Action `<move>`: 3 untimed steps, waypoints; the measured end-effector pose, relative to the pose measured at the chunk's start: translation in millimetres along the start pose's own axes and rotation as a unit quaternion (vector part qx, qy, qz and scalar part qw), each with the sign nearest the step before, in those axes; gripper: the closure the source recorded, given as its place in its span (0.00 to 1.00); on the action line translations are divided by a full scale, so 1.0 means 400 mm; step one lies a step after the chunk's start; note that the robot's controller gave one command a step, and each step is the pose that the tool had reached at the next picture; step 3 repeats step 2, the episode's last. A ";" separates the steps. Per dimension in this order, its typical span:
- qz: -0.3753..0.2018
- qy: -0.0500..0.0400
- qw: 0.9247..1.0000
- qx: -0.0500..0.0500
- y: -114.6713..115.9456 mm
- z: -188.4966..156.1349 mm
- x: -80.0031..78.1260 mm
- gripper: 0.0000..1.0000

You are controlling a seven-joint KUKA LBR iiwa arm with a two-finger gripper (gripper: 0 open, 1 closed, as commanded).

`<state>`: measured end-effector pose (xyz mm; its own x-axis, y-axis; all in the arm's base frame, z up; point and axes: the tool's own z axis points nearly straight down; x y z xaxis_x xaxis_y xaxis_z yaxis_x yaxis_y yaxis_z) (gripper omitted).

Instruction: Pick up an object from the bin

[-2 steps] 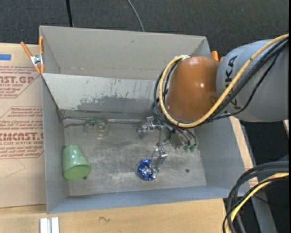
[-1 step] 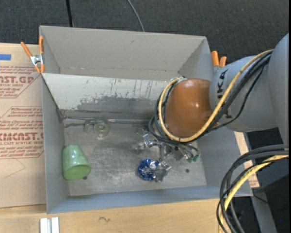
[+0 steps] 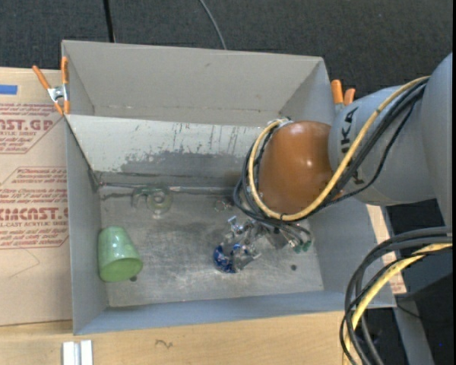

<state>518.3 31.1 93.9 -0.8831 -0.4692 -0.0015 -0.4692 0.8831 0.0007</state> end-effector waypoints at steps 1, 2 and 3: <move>-0.005 -0.004 1.000 0.002 0.020 -0.316 -0.004 1.00; -0.102 -0.001 0.995 0.000 0.096 -0.287 -0.055 1.00; -0.102 -0.001 0.995 0.000 0.096 -0.287 -0.055 1.00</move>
Offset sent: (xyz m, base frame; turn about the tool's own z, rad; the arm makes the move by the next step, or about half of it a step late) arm -0.0044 0.0064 0.1221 -0.0091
